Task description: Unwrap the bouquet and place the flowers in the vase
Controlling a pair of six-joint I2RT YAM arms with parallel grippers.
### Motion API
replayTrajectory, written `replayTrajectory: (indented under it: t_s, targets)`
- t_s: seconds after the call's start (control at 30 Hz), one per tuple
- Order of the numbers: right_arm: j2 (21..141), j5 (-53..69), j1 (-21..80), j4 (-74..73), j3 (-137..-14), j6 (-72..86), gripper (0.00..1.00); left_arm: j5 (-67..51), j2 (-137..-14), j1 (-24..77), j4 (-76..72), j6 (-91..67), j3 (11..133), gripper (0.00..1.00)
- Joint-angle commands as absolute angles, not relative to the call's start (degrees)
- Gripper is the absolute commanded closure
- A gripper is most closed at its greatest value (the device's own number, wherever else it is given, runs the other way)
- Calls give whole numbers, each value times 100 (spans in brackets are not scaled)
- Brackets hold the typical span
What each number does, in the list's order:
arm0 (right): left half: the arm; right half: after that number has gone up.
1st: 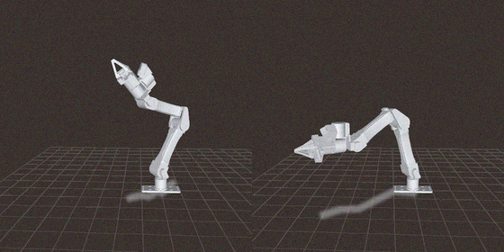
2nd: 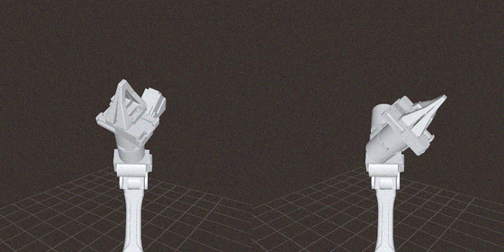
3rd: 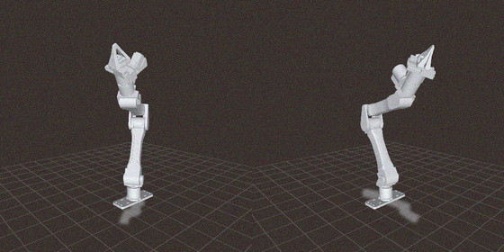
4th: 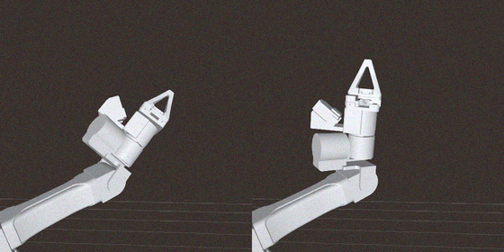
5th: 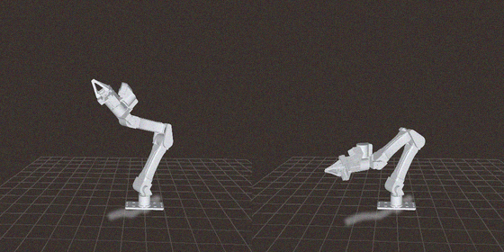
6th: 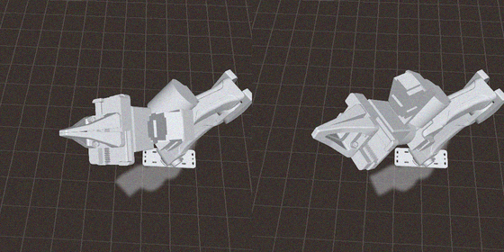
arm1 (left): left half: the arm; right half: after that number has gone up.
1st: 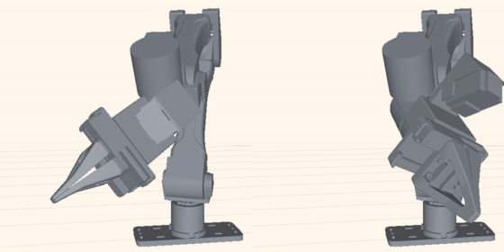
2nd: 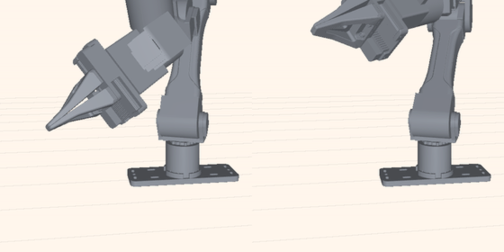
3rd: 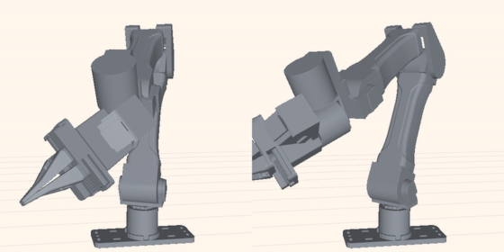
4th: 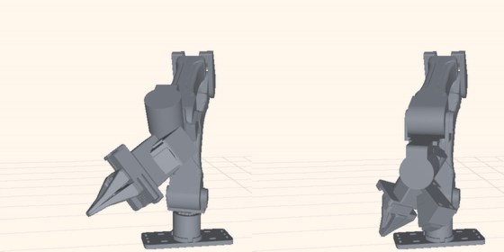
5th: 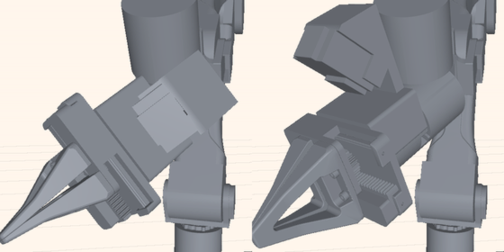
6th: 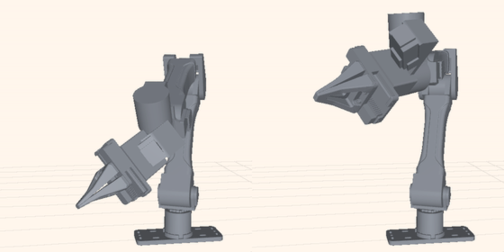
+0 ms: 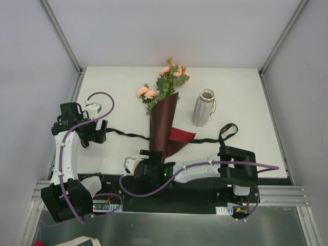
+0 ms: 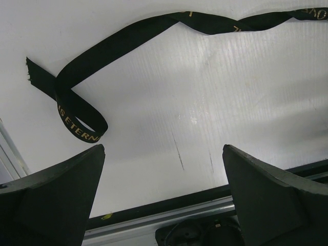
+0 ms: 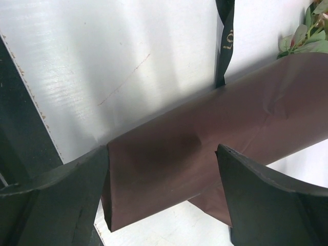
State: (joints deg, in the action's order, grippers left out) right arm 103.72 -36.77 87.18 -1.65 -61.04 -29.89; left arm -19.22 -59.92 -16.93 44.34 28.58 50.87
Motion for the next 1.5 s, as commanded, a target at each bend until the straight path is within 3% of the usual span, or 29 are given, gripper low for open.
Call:
replayTrajectory:
  t_s: [0.0, 0.3, 0.7, 0.93, 1.07, 1.2, 1.47]
  targets:
    - [10468, -3850, 8684, -26, -5986, -3085, 11, -1960, -5915, -1688, 4562, 3032, 5054, 1]
    - [10468, -4622, 8745, 526, -5863, -3663, 14, -1951, -5889, -1696, 4561, 3067, 5080, 1]
    - [9721, -6688, 9158, 5734, -5081, -6546, 10, -2021, -5730, -1696, 4570, 3103, 5124, 1]
    - [9431, -7347, 9571, 6794, -4650, -7173, 3, -2083, -5783, -1696, 4570, 3085, 5221, 1]
    - [8932, -7358, 9598, 5428, -4509, -5928, 0, -2118, -5792, -1696, 4605, 3059, 5256, 1]
    - [8359, -6164, 9405, 1452, -5235, -3003, 0, -2109, -5783, -1696, 4640, 3076, 5291, 1]
    - [8411, -4004, 9176, -1158, -5888, -2391, 4, -2101, -5774, -1696, 4684, 3190, 5274, 1]
